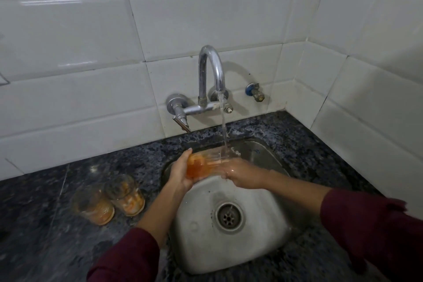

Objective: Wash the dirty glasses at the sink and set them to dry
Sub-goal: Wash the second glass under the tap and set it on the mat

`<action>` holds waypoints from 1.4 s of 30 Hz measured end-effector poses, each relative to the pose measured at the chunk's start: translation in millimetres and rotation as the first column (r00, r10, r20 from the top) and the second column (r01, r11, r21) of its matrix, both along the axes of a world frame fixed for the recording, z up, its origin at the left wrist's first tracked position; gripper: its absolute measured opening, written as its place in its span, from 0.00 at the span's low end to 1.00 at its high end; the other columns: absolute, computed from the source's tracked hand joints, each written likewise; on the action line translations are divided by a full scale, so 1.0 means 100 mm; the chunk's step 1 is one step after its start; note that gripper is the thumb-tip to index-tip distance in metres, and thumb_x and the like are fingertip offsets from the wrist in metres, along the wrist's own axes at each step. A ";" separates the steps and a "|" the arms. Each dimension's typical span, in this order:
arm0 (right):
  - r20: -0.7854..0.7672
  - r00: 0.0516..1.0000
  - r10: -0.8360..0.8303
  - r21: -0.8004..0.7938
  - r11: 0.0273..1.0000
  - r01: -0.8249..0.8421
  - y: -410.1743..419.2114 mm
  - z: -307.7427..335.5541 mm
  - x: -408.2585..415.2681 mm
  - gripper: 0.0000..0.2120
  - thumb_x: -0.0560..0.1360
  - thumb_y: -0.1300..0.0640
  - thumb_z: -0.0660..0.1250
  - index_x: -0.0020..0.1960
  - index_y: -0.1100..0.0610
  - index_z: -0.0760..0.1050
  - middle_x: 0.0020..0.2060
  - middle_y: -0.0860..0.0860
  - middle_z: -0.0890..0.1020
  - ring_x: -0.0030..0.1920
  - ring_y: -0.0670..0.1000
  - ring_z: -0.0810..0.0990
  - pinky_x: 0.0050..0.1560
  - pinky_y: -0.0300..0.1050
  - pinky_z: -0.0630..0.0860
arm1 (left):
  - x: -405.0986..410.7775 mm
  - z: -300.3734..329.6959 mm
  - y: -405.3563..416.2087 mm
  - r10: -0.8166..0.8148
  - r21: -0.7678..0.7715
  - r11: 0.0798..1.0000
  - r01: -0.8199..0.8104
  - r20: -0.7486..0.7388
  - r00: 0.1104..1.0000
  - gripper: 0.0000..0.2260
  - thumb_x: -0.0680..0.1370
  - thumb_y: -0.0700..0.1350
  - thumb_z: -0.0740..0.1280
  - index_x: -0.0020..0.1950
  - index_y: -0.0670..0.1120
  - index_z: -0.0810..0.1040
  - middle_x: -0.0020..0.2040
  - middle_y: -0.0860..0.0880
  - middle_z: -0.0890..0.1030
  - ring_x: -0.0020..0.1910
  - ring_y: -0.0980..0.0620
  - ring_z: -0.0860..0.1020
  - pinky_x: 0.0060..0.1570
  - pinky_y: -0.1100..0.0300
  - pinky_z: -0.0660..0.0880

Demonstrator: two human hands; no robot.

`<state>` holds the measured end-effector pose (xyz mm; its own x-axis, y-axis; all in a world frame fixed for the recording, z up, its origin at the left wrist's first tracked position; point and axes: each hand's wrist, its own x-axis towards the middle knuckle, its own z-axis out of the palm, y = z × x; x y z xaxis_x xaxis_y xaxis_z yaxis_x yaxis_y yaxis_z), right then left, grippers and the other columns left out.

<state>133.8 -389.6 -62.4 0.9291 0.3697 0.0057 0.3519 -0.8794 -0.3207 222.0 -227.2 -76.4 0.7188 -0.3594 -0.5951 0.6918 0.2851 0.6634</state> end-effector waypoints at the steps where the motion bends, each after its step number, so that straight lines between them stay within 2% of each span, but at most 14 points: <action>1: -0.005 1.000 0.007 -0.070 0.998 -0.007 -0.02 0.02 0.01 0.21 0.74 0.68 0.60 0.65 0.55 0.72 0.60 0.56 0.79 0.59 0.56 0.77 0.61 0.55 0.73 | 0.00 -0.01 0.02 -0.014 0.004 1.000 0.014 -0.025 1.000 0.12 0.77 0.50 0.66 0.54 0.42 0.76 0.48 0.39 0.81 0.46 0.41 0.80 0.39 0.43 0.78; 4: -0.174 0.983 -0.061 0.252 0.962 0.104 0.05 0.11 0.03 0.20 0.76 0.65 0.62 0.66 0.52 0.71 0.64 0.54 0.77 0.61 0.52 0.77 0.62 0.47 0.72 | 0.00 -0.06 0.04 -0.042 -0.068 0.997 0.042 -0.001 0.999 0.18 0.77 0.51 0.66 0.59 0.40 0.75 0.51 0.38 0.80 0.47 0.41 0.80 0.39 0.44 0.80; 7: -0.572 0.820 -0.017 0.765 0.351 0.540 0.20 0.33 0.03 0.12 0.76 0.64 0.63 0.59 0.59 0.75 0.61 0.62 0.77 0.54 0.53 0.81 0.52 0.44 0.78 | -0.07 -0.14 -0.01 0.040 -0.099 0.995 -0.023 0.174 0.984 0.09 0.77 0.46 0.66 0.56 0.45 0.76 0.48 0.43 0.80 0.42 0.46 0.79 0.32 0.55 0.79; 9: -0.597 0.802 0.031 0.786 0.220 0.577 0.23 0.28 0.02 0.12 0.76 0.63 0.64 0.59 0.60 0.75 0.61 0.62 0.78 0.54 0.53 0.81 0.50 0.42 0.79 | -0.10 -0.14 -0.05 0.110 -0.032 0.994 -0.105 0.232 0.966 0.05 0.77 0.45 0.67 0.52 0.47 0.77 0.44 0.44 0.80 0.37 0.48 0.79 0.28 0.59 0.76; 12: -0.432 0.900 -0.057 0.718 0.583 0.381 0.25 0.13 -0.06 0.18 0.77 0.63 0.63 0.66 0.61 0.71 0.62 0.58 0.78 0.61 0.49 0.77 0.55 0.37 0.75 | -0.07 -0.15 -0.08 0.097 0.079 0.990 -0.113 0.188 0.977 0.11 0.76 0.47 0.69 0.55 0.45 0.77 0.43 0.43 0.82 0.36 0.46 0.80 0.36 0.52 0.80; 14: -0.224 0.971 -0.081 0.455 0.873 0.178 0.15 0.01 -0.06 0.18 0.77 0.65 0.61 0.66 0.59 0.71 0.64 0.55 0.76 0.61 0.44 0.74 0.57 0.32 0.69 | -0.03 -0.19 -0.07 0.055 0.121 0.990 -0.071 0.125 0.991 0.14 0.75 0.49 0.69 0.57 0.44 0.77 0.48 0.40 0.83 0.41 0.44 0.82 0.44 0.44 0.81; 16: -0.062 0.998 -0.008 0.090 0.996 0.013 0.01 -0.08 -0.03 0.18 0.77 0.63 0.61 0.66 0.55 0.72 0.67 0.53 0.74 0.65 0.48 0.72 0.63 0.42 0.69 | -0.02 -0.20 -0.06 0.006 0.164 0.986 -0.019 0.080 0.997 0.16 0.75 0.51 0.69 0.59 0.44 0.76 0.52 0.40 0.82 0.47 0.42 0.82 0.43 0.42 0.81; 19: 0.009 0.999 0.045 -0.215 0.976 -0.042 -0.11 -0.11 0.01 0.18 0.76 0.63 0.61 0.66 0.55 0.72 0.68 0.53 0.72 0.67 0.53 0.71 0.67 0.52 0.67 | -0.04 -0.18 -0.06 -0.043 0.117 0.992 0.040 0.017 0.999 0.18 0.76 0.53 0.68 0.61 0.43 0.76 0.54 0.39 0.81 0.50 0.41 0.82 0.36 0.46 0.81; 22: -0.202 0.973 -0.113 0.264 0.950 0.166 0.00 0.06 0.03 0.16 0.76 0.62 0.64 0.63 0.56 0.75 0.61 0.54 0.79 0.58 0.49 0.78 0.60 0.42 0.71 | -0.10 -0.16 -0.01 -0.090 -0.026 0.996 0.091 0.034 0.995 0.22 0.76 0.54 0.66 0.64 0.40 0.74 0.54 0.38 0.81 0.47 0.43 0.82 0.35 0.51 0.80; 25: -0.587 0.809 -0.009 0.755 0.353 0.552 0.10 0.28 0.04 0.11 0.76 0.64 0.64 0.58 0.60 0.76 0.54 0.58 0.82 0.51 0.51 0.82 0.54 0.44 0.78 | -0.12 -0.23 -0.03 -0.040 -0.137 0.989 0.060 0.144 0.989 0.31 0.69 0.55 0.74 0.66 0.39 0.73 0.58 0.36 0.79 0.51 0.39 0.81 0.40 0.51 0.80; 27: -0.595 0.802 0.047 0.787 0.235 0.570 0.14 0.23 0.03 0.13 0.76 0.64 0.63 0.60 0.60 0.74 0.54 0.57 0.81 0.52 0.51 0.82 0.51 0.42 0.79 | -0.13 -0.21 -0.05 0.039 -0.083 0.996 -0.026 0.160 0.986 0.19 0.72 0.50 0.72 0.58 0.41 0.76 0.51 0.38 0.81 0.44 0.41 0.82 0.34 0.52 0.80; 34: -0.175 0.980 -0.092 0.401 0.903 0.156 0.14 -0.02 -0.15 0.18 0.76 0.65 0.64 0.65 0.58 0.74 0.61 0.46 0.74 0.59 0.37 0.70 0.56 0.21 0.64 | -0.11 -0.20 0.03 -0.073 0.045 0.997 0.069 0.083 0.994 0.16 0.77 0.51 0.67 0.57 0.41 0.78 0.45 0.41 0.84 0.38 0.45 0.83 0.32 0.52 0.80; 39: 0.116 0.990 0.080 -0.020 0.997 -0.078 -0.01 -0.17 -0.14 0.22 0.73 0.64 0.66 0.66 0.52 0.73 0.65 0.53 0.76 0.64 0.53 0.74 0.64 0.49 0.73 | -0.14 -0.13 0.06 -0.098 0.034 0.994 0.099 -0.021 0.995 0.13 0.76 0.51 0.68 0.53 0.42 0.77 0.48 0.39 0.81 0.46 0.42 0.80 0.33 0.45 0.81; 42: -0.066 0.994 -0.083 0.365 0.925 0.101 0.08 -0.03 -0.13 0.17 0.74 0.65 0.65 0.62 0.56 0.76 0.59 0.53 0.80 0.57 0.49 0.78 0.55 0.31 0.71 | -0.16 -0.12 0.11 -0.166 -0.055 0.984 0.168 0.039 0.985 0.14 0.77 0.52 0.65 0.50 0.41 0.78 0.45 0.40 0.81 0.40 0.45 0.81 0.33 0.52 0.80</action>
<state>120.5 -382.1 -65.4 0.9616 0.2628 0.0795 0.2510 -0.7244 -0.6420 205.9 -215.7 -88.6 0.6652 -0.5093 -0.5460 0.7104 0.2064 0.6729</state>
